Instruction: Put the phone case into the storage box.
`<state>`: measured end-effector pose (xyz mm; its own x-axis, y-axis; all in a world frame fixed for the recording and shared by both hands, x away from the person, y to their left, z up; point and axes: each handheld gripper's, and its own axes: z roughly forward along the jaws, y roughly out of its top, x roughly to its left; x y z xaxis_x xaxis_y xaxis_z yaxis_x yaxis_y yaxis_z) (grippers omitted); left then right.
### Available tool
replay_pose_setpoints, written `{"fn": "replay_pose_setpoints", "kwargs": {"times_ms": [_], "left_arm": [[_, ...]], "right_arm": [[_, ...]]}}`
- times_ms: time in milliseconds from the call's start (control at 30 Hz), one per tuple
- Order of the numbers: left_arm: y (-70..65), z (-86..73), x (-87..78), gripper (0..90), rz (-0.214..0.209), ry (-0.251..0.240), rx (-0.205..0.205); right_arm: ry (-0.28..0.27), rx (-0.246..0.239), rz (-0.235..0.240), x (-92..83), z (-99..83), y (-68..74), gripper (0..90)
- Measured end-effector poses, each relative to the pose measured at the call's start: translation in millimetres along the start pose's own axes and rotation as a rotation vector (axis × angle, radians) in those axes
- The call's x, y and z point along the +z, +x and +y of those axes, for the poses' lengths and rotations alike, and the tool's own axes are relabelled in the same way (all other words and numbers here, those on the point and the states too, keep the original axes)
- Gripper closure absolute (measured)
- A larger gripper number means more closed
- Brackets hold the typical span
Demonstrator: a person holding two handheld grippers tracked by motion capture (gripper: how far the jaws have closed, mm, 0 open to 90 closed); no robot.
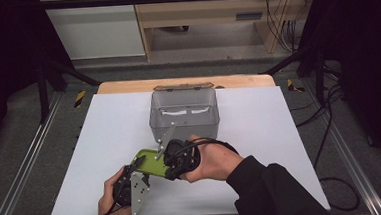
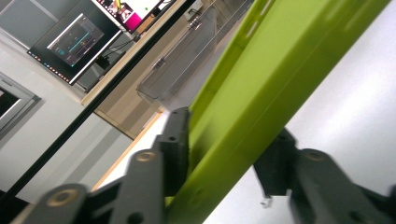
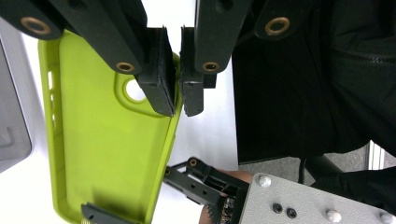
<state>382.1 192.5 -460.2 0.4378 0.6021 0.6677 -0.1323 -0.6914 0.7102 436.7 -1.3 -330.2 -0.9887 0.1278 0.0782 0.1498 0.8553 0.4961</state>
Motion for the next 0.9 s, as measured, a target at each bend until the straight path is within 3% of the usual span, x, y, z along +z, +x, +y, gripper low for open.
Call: {"fn": "replay_pose_setpoints", "kwargs": {"times_ms": [133,233,333,467,533,567,600,633,667,700,767,800,833,900], "left_arm": [[0.3,0.9,-1.7,76.0,0.018,0.018,0.012],[-2.1,1.1,-1.2,78.7,0.014,0.034,0.033],[-3.8,1.9,-0.9,81.7,0.004,0.043,0.041],[-6.9,4.9,-0.9,85.4,-0.018,0.048,0.05],[-7.1,5.4,-0.6,86.0,-0.023,0.051,0.03],[-5.9,5.2,-0.8,86.0,-0.023,0.052,0.023],[-5.2,4.7,-0.6,86.0,-0.021,0.05,0.011],[-3.7,4.0,-0.9,86.0,-0.019,0.053,0.0],[-0.7,2.1,-1.2,86.0,-0.017,0.059,-0.036],[-0.7,2.1,-1.2,86.0,-0.017,0.059,-0.036],[2.5,0.4,-1.5,86.0,-0.012,0.06,-0.08],[6.0,-1.5,-1.9,86.0,-0.011,0.06,-0.132],[6.0,-1.5,-1.9,86.0,-0.011,0.06,-0.132],[9.8,-3.7,-2.5,86.1,-0.013,0.061,-0.188]], "right_arm": [[-0.025,0.007,0.02,-3.0,1.1,-2.8,84.3],[-0.034,0.013,0.023,-4.1,2.3,-3.4,83.9],[-0.077,0.022,0.02,-7.9,3.9,-7.3,82.3],[-0.156,0.046,-0.007,-15.0,4.6,-13.9,67.1],[-0.201,0.057,-0.031,-20.1,4.7,-15.9,56.1],[-0.24,0.077,-0.076,-26.0,3.9,-17.8,48.7],[-0.24,0.077,-0.076,-26.0,3.9,-17.8,48.7],[-0.258,0.085,-0.088,-29.0,3.0,-18.0,43.0],[-0.311,0.11,-0.133,-35.7,0.5,-18.2,34.8],[-0.311,0.11,-0.133,-35.7,0.5,-18.2,34.8],[-0.348,0.126,-0.176,-41.8,-2.8,-17.1,27.6],[-0.383,0.149,-0.225,-45.8,-6.8,-16.0,21.4],[-0.395,0.161,-0.247,-46.9,-9.0,-15.3,18.3],[-0.406,0.17,-0.264,-47.4,-11.2,-15.0,15.9]]}}
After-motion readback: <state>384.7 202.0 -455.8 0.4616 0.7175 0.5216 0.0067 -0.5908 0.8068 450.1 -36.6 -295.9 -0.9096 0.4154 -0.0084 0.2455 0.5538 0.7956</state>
